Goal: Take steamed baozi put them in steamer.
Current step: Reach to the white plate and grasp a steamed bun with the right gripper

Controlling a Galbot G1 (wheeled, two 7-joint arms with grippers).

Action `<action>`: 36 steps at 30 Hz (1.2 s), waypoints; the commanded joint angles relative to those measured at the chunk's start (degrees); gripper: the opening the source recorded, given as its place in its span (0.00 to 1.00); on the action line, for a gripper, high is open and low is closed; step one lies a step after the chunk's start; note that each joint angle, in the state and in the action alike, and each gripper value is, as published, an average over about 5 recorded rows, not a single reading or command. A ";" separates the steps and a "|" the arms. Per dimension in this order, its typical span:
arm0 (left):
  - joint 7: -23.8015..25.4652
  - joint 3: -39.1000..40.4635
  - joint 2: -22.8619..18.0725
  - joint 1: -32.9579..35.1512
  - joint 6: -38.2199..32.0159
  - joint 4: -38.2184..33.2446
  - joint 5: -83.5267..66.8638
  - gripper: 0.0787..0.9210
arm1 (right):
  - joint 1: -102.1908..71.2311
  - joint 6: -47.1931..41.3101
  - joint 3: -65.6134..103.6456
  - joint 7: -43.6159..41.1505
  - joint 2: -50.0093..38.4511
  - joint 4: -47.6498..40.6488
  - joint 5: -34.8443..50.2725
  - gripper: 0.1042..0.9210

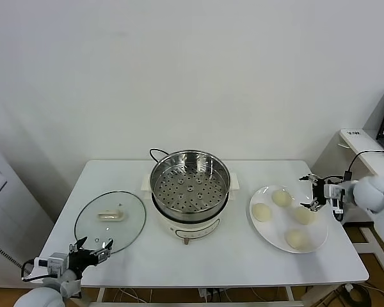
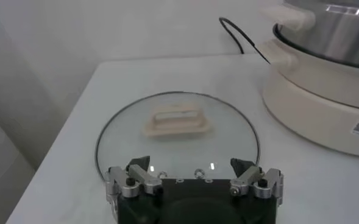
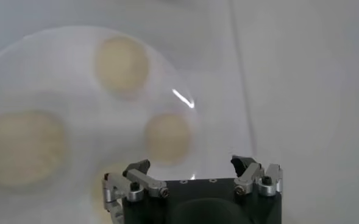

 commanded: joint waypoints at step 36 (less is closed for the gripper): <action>0.11 -0.64 0.06 0.97 0.82 -2.58 -0.03 0.88 | 20.38 6.18 -18.21 -5.57 22.59 -35.29 -11.93 0.86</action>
